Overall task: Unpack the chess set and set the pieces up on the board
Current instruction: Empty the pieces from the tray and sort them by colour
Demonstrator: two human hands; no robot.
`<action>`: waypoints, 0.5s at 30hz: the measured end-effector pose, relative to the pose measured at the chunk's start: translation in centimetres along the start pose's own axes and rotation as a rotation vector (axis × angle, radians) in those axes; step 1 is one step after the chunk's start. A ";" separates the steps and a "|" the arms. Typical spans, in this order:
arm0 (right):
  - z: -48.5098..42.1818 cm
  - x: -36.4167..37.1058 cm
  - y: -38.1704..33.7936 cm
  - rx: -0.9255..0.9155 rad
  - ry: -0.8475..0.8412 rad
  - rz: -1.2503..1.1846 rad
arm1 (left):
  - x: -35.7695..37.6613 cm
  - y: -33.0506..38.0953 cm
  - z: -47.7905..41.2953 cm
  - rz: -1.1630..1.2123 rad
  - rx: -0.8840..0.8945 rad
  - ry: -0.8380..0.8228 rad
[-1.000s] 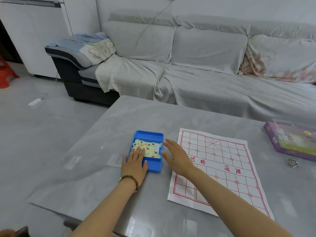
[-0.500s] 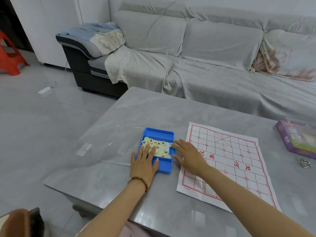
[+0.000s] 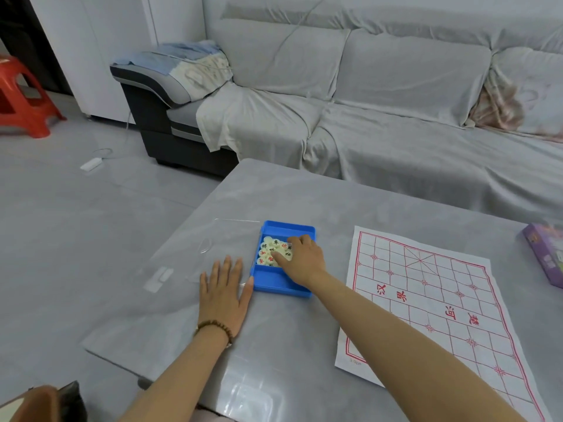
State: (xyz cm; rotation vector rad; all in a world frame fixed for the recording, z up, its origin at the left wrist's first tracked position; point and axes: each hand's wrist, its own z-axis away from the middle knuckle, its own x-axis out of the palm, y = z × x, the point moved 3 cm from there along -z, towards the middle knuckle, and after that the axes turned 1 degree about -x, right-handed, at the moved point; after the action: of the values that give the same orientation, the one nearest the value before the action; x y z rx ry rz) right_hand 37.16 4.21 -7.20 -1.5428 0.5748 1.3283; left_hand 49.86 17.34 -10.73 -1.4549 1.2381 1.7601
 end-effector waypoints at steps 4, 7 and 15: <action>-1.0 1.5 -1.3 -0.012 0.076 0.122 | 0.3 0.3 -0.2 -0.032 -0.007 0.016; -1.3 1.9 -1.5 -0.020 0.133 0.170 | 0.4 0.2 -0.4 -0.040 -0.005 0.025; -1.3 2.3 -1.7 -0.035 0.160 0.121 | 0.2 0.3 -0.2 -0.038 -0.010 0.025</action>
State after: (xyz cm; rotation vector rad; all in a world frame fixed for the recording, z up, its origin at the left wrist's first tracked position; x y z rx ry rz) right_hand 39.85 4.26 -8.85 -1.6759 0.7582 1.3184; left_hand 49.58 17.01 -10.86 -1.5004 1.2083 1.7307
